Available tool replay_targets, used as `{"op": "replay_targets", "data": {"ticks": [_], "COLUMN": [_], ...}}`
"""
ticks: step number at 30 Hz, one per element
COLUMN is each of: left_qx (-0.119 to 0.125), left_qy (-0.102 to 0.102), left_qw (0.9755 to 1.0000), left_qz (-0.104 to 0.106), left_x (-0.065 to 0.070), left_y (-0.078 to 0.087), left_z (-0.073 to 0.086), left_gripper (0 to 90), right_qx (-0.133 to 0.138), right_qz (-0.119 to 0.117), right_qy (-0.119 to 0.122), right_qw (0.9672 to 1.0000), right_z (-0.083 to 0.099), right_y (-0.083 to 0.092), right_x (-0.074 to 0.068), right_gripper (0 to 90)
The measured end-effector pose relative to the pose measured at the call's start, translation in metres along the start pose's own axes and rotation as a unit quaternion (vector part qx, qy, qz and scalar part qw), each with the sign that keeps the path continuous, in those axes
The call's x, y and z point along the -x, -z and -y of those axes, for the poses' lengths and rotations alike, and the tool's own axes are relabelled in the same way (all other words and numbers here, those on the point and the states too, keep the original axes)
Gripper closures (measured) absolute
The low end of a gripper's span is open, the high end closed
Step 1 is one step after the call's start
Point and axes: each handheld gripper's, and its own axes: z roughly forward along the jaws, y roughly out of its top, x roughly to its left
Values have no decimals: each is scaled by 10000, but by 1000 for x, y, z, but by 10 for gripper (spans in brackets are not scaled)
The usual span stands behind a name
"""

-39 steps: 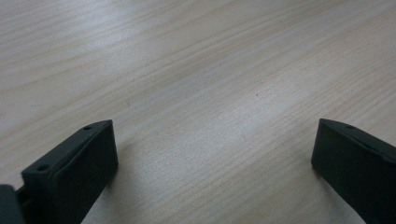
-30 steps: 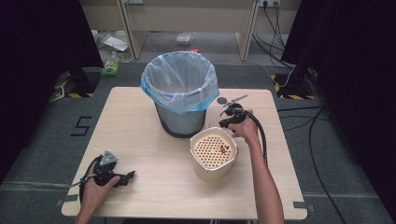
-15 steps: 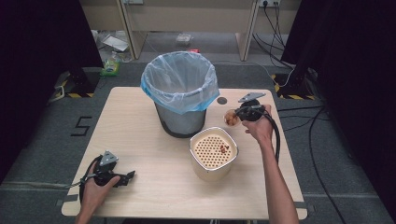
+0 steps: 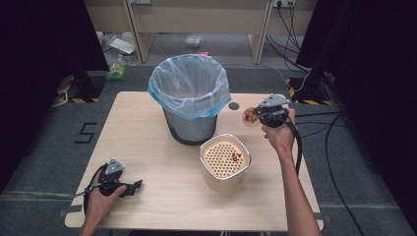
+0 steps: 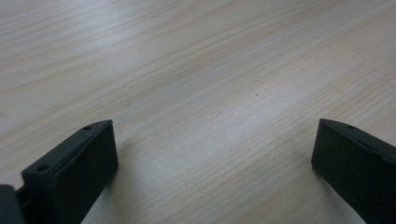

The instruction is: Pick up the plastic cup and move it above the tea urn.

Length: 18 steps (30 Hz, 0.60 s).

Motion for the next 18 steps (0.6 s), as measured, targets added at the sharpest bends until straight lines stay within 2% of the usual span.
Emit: {"op": "replay_targets", "data": {"ticks": [1,3,14,18], "left_qx": [0,1,1,1], "left_qy": [-1,-1,-2,-1], "left_qw": [10000,10000,10000,10000], "left_qz": [-1,0,-1,-1], "left_x": [0,0,0,0], "left_y": [0,0,0,0], "left_z": [0,0,0,0], "left_gripper": [0,0,0,0], "right_qx": [0,184,650,707], "right_qz": [0,111,230,247], "right_qy": [0,63,223,305], "right_qw": [10000,9997,9974,9967], "right_z": [0,-1,-3,-4], "right_y": [0,8,25,28], "right_x": [0,-1,-14,-19], "right_gripper": [874,874,874,873]}}
